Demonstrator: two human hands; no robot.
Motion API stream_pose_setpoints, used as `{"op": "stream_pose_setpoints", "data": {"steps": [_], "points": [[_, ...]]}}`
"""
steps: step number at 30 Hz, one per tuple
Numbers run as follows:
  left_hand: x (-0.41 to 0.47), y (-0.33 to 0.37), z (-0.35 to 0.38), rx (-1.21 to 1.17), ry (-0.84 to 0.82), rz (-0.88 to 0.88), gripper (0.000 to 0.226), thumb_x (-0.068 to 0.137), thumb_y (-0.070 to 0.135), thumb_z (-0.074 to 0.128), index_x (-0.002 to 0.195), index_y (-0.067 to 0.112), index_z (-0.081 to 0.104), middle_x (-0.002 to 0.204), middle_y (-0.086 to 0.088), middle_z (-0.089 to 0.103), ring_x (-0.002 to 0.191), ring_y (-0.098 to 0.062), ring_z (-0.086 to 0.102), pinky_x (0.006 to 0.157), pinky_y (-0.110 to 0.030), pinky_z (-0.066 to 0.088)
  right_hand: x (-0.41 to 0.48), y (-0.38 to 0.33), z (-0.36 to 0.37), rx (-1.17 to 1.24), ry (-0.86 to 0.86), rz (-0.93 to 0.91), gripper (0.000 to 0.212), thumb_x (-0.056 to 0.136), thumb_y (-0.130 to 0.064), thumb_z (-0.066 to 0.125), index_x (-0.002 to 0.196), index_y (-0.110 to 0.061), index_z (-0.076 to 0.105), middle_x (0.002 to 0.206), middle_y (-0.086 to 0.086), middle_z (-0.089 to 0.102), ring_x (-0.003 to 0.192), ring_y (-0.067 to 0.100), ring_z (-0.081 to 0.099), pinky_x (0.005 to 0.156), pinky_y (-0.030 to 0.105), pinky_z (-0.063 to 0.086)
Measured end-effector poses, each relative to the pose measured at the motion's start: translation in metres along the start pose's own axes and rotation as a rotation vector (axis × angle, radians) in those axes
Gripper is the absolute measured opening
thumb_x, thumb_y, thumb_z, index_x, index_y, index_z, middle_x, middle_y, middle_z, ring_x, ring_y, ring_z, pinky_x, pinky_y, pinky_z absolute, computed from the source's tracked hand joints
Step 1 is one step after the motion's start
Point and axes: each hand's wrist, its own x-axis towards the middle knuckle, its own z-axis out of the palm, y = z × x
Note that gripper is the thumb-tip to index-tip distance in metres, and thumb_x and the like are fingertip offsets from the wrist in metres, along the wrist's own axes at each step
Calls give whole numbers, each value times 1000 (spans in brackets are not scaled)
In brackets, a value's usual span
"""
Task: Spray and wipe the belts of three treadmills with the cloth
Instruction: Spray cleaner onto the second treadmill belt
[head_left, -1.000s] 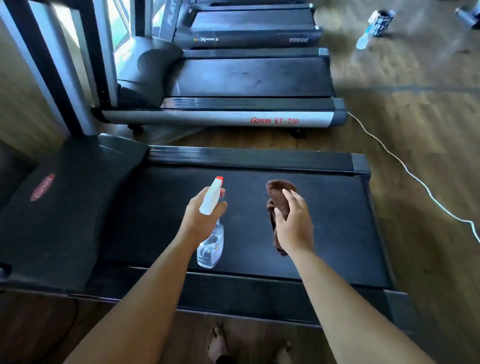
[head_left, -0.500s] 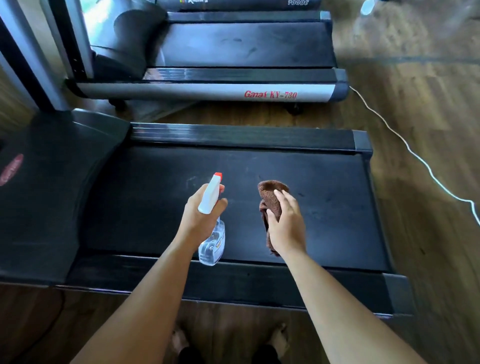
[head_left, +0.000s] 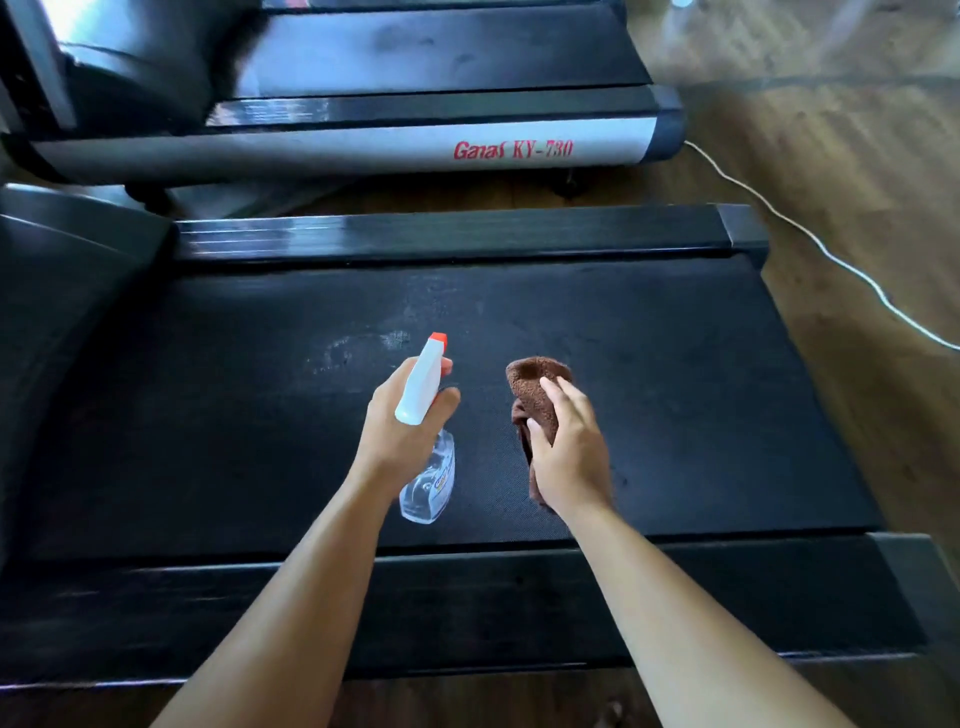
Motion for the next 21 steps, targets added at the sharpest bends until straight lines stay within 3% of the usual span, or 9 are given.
{"op": "stream_pose_setpoints", "data": {"steps": [6, 10, 15, 21], "points": [[1, -79, 18, -35, 30, 81, 21, 86, 16, 70, 102, 29, 68, 91, 14, 68, 79, -7, 60, 80, -35, 51, -3, 50, 59, 34, 50, -67, 50, 94, -19, 63, 142, -21, 50, 150, -2, 43, 136, 14, 42, 106, 18, 28], [-12, -106, 26, -52, 41, 114, 19, 84, 20, 69, 101, 29, 67, 90, 5, 68, 79, -10, 59, 79, -37, 52, -17, 71, 75, 51, 66, -94, 51, 93, -18, 63, 143, -20, 50, 150, -1, 43, 136, 15, 42, 108, 20, 29], [-35, -116, 29, -88, 20, 132, 17, 81, 24, 71, 97, 31, 68, 84, 8, 63, 75, -14, 56, 75, -39, 49, -47, 81, 74, 63, 94, -124, 51, 93, -17, 62, 143, -18, 49, 150, -1, 42, 136, 16, 42, 112, 30, 34], [-88, -107, 22, -78, 2, 182, 18, 80, 23, 70, 98, 26, 68, 83, 9, 63, 74, -13, 56, 76, -41, 50, -104, 78, 49, 64, 123, -108, 51, 94, -17, 60, 144, -17, 48, 151, -1, 41, 137, 16, 40, 112, 29, 30]]}}
